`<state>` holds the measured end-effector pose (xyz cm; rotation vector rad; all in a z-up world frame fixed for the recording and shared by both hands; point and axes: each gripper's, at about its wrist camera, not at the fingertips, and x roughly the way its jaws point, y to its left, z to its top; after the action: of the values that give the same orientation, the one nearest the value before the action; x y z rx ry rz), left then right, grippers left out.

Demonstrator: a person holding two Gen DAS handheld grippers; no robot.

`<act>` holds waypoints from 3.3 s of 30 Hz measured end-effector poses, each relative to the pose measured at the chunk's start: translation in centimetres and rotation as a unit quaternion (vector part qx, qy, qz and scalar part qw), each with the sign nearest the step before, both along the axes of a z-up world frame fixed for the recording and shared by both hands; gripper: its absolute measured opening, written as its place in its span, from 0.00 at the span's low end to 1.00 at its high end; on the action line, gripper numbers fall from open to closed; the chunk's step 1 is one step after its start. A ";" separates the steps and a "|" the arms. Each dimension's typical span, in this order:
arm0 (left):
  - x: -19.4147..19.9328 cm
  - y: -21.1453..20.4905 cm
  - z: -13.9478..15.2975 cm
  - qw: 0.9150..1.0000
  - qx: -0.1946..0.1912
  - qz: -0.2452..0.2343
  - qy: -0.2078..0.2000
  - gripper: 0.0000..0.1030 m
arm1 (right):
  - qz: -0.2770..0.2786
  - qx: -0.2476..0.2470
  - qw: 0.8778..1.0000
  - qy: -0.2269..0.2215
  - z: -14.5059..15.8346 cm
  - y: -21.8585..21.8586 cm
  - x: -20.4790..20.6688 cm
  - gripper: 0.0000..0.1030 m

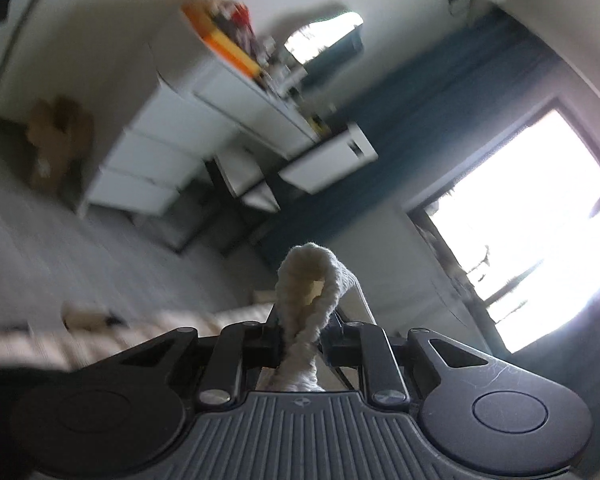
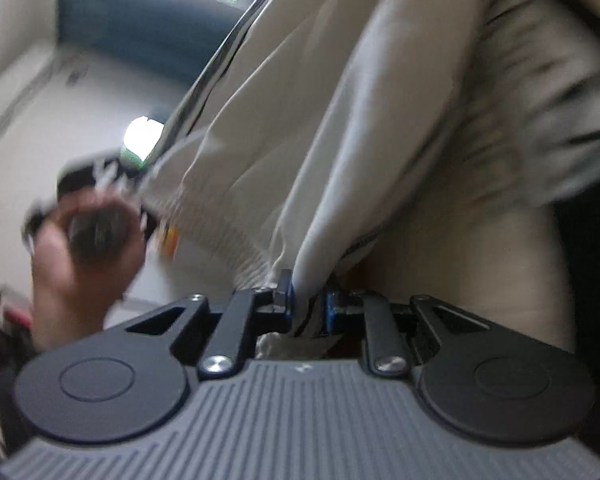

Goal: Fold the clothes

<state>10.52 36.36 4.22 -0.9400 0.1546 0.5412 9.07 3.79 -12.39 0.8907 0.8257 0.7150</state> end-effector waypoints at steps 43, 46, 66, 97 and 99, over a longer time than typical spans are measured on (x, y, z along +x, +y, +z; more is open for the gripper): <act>-6.9 -21.9 -1.7 0.918 0.300 -0.251 0.071 0.91 | -0.138 -0.299 0.911 -0.249 13.1 -18.8 -5.2 0.76; -7.2 -24.2 -2.8 0.904 0.320 -0.274 0.073 0.91 | -0.169 -0.319 0.895 -0.261 12.1 -20.7 -6.1 0.76; -5.0 -28.3 -7.0 0.872 0.341 -0.341 0.088 0.91 | -0.242 -0.347 0.873 -0.244 10.6 -23.3 -6.4 0.76; 19.0 -41.5 -8.9 0.793 0.468 -0.367 0.133 0.84 | -0.357 -0.334 0.864 -0.114 6.3 -30.8 -1.0 0.75; 21.4 -42.9 -9.9 0.783 0.500 -0.336 0.154 0.83 | -0.362 -0.333 0.865 -0.095 5.2 -31.6 0.7 0.75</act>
<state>31.94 -6.57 -5.68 0.2855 0.4257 0.0404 9.75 -27.84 -7.20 0.4206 0.4410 -0.1606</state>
